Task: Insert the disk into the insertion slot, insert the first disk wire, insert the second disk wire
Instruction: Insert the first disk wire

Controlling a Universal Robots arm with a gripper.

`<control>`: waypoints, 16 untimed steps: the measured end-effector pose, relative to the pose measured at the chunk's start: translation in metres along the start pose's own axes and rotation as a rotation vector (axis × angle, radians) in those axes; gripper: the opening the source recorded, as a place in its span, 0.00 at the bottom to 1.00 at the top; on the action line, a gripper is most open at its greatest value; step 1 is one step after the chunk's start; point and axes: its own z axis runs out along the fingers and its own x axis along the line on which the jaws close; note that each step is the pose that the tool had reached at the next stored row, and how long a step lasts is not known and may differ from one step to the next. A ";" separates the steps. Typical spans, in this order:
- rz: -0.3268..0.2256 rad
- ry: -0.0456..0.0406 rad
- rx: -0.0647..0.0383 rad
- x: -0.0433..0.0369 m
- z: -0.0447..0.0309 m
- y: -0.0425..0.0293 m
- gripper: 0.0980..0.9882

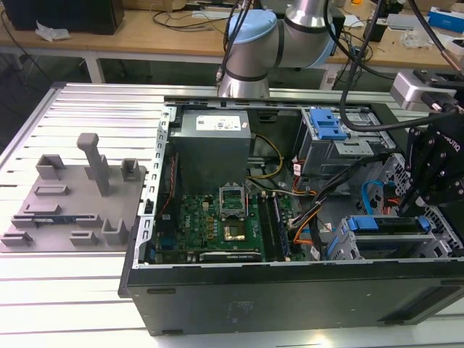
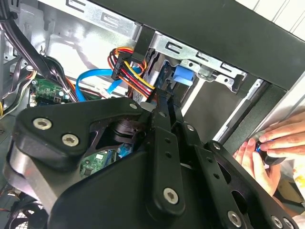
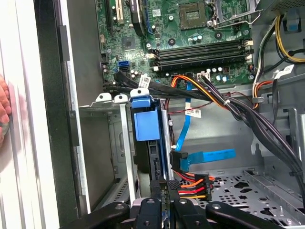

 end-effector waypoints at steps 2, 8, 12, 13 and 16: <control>0.000 0.0000 0.000 -0.0001 0.0009 0.0000 0.07; 0.000 -0.0001 0.000 0.0005 0.0033 -0.0006 0.07; 0.000 0.0000 0.000 0.0003 0.0059 -0.0007 0.07; 0.000 0.0000 0.000 0.0002 0.0066 -0.0008 0.07; 0.000 0.0001 0.000 0.0000 0.0091 -0.0008 0.07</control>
